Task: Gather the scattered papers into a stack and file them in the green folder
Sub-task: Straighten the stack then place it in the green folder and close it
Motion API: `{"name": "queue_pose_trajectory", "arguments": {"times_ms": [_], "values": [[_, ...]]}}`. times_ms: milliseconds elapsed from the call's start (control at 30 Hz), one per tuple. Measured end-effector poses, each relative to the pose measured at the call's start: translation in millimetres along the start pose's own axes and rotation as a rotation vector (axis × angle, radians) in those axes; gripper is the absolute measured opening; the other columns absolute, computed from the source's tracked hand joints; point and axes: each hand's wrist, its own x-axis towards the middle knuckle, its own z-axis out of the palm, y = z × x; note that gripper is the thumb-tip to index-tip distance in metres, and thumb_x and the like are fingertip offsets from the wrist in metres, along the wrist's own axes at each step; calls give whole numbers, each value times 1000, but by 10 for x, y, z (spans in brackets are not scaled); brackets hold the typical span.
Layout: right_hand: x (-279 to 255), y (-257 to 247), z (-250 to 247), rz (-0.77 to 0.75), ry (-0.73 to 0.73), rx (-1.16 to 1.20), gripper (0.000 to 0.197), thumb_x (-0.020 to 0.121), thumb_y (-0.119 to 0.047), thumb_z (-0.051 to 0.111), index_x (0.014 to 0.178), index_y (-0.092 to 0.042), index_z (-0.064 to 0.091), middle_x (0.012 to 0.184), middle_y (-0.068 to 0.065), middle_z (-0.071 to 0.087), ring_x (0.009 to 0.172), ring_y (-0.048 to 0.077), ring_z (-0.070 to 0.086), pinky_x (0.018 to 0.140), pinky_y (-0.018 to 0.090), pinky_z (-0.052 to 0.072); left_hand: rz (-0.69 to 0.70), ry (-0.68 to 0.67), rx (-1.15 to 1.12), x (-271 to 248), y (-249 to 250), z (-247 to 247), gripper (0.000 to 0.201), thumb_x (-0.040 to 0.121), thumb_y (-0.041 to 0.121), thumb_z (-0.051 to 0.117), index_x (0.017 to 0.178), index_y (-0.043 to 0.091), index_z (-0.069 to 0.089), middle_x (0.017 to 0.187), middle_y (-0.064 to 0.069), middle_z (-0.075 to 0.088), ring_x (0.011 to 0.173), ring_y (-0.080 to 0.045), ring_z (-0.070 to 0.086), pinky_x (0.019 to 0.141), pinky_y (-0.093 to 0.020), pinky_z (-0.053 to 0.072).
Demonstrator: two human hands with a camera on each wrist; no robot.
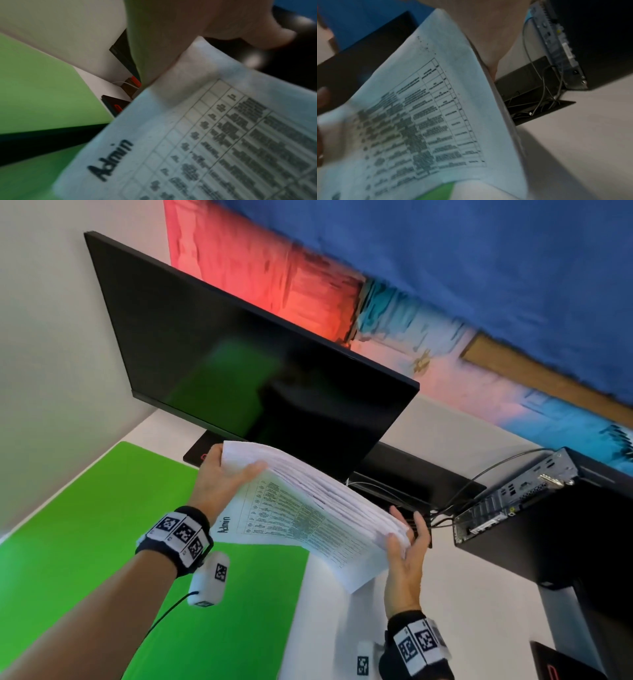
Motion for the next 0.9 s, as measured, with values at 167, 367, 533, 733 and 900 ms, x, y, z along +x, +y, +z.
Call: {"name": "queue_pose_trajectory", "arguments": {"times_ms": [167, 367, 533, 733, 900], "values": [[219, 164, -76, 192, -18, -158, 54, 70, -2, 84, 114, -27, 66, 112, 1, 72, 111, 25, 66, 90, 31, 51, -134, -153, 77, 2, -227, -26, 49, 59, 23, 87, 104, 12, 71, 96, -4, 80, 91, -21, 75, 86, -43, 59], [340, -146, -363, 111, 71, 68, 31, 75, -7, 77, 103, -18, 68, 93, -6, 77, 96, 20, 71, 69, 16, 56, -106, -292, -59, -126, -22, -207, 40, 71, 14, 78, 108, 2, 71, 103, -12, 78, 96, -32, 75, 76, -38, 61], [189, -71, -186, 340, -58, -85, 39, 67, -12, 84, 104, -10, 72, 100, 11, 78, 79, 19, 77, 60, 23, 57, -98, -275, -3, -261, -158, -187, 38, 68, 21, 83, 103, 9, 73, 94, -5, 80, 85, -22, 78, 78, -40, 60], [-1, -293, -20, 163, 35, 19, 20, 77, -7, 80, 92, -18, 72, 86, -4, 80, 74, 5, 75, 59, 17, 56, 95, -59, -64, -491, -189, -34, 15, 85, 8, 71, 96, 17, 74, 88, 10, 80, 79, -8, 76, 60, -17, 58], [-76, -61, -67, 255, 33, -51, 32, 74, 1, 80, 100, -15, 71, 94, 1, 79, 92, 18, 75, 69, 23, 56, 92, -68, -93, -524, -286, -148, 40, 68, 7, 83, 103, 18, 66, 92, 10, 79, 82, -7, 76, 62, -19, 59]]}}
